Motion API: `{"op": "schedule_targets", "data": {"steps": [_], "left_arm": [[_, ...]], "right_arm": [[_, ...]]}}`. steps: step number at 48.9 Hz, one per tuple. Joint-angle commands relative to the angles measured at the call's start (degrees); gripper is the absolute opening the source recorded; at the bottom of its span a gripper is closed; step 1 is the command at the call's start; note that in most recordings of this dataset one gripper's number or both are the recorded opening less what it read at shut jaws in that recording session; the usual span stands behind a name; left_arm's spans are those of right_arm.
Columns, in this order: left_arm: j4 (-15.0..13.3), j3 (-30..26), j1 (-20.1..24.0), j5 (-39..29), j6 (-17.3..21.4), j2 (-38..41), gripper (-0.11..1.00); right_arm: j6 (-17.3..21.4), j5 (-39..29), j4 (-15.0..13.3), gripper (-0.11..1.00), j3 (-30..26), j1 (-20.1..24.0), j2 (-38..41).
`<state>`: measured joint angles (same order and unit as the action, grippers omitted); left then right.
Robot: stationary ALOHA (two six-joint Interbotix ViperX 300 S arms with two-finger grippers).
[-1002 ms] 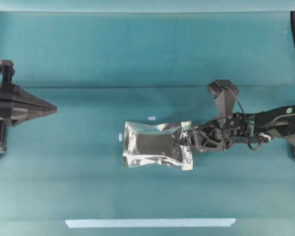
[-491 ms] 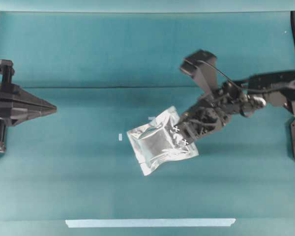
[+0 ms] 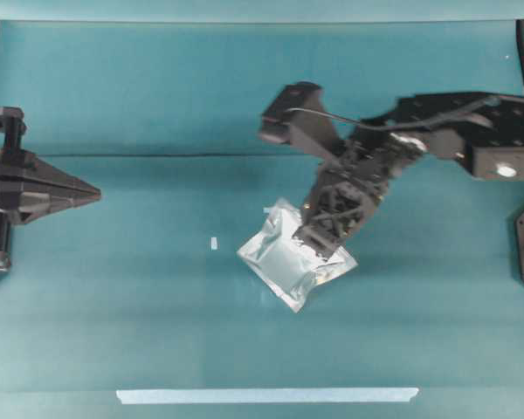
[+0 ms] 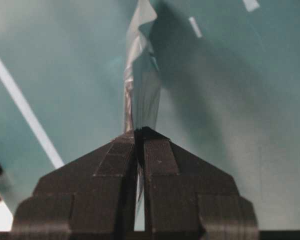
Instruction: Hand over the silver zip bag and make it stand upright.
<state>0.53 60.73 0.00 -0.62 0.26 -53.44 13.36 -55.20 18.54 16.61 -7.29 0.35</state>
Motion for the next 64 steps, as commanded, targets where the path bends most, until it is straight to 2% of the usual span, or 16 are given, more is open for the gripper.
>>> {"op": "schedule_targets", "data": {"steps": [1, 8, 17, 24, 27, 32, 44, 55, 64], "left_arm": [[0.09, -0.53, 0.09, 0.18, -0.09, 0.18, 0.0], [0.09, -0.35, 0.09, 0.18, -0.18, 0.18, 0.0], [0.0, -0.18, 0.18, 0.18, -0.18, 0.18, 0.0], [0.0, -0.18, 0.26, 0.18, -0.18, 0.18, 0.0], [0.0, -0.09, 0.26, 0.18, -0.18, 0.18, 0.0], [0.0, -0.09, 0.35, 0.18, -0.26, 0.18, 0.0], [0.09, 0.18, 0.44, 0.18, -0.35, 0.18, 0.0], [0.09, 0.26, 0.79, 0.26, -0.35, -0.09, 0.0], [0.0, 0.62, 0.79, 0.18, -0.35, -0.35, 0.0]], "right_arm": [[-2.99, -4.92, 0.18, 0.03, -5.89, 0.0, 1.23], [-6.42, -12.39, -1.49, 0.03, -12.13, 0.35, 3.87], [-10.37, -20.74, -7.12, 0.03, -19.16, 0.97, 7.38], [-16.7, -24.96, -10.11, 0.03, -23.73, 1.76, 9.49], [-20.13, -25.22, -11.69, 0.03, -25.14, 2.46, 10.37], [-23.38, -25.05, -13.27, 0.03, -26.46, 3.25, 11.07], [-28.39, -21.18, -18.81, 0.03, -26.46, 3.69, 11.34], [-30.85, -17.4, -19.51, 0.03, -26.37, 4.22, 12.74], [-31.2, -17.84, -19.78, 0.03, -26.54, 4.75, 14.24]]}}
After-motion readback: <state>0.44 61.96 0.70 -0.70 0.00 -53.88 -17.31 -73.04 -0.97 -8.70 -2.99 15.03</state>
